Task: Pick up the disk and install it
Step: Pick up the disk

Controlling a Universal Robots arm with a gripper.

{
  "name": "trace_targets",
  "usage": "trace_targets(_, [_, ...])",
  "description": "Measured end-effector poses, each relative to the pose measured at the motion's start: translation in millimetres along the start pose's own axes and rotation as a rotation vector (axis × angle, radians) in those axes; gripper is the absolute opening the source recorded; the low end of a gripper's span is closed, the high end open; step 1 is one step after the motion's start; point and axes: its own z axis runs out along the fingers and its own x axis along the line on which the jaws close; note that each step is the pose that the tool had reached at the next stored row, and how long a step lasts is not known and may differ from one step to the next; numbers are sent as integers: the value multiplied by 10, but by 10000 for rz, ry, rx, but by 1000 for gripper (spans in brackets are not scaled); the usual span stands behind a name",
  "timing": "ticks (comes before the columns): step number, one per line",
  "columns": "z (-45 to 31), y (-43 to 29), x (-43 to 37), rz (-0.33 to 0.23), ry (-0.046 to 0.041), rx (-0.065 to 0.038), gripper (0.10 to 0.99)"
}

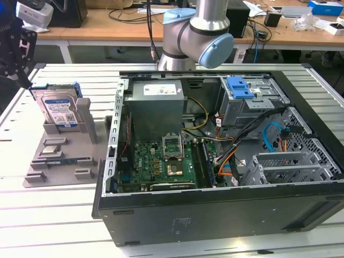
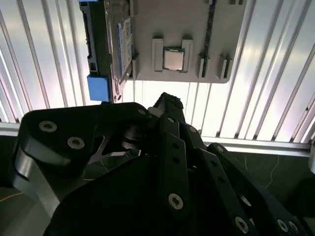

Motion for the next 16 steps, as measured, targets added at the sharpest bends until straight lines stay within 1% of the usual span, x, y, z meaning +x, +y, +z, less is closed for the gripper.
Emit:
trace_targets(7, [0, 0, 0, -1232, 52, -28, 106])
trace_targets(8, [0, 0, 0, -1580, 67, -36, 106])
trace_targets(9, [0, 0, 0, -1808, 76, -41, 106])
trace_targets(15, [0, 0, 0, -2599, 109, -59, 106])
trace_targets(16, [0, 0, 0, -2807, 117, -64, 106])
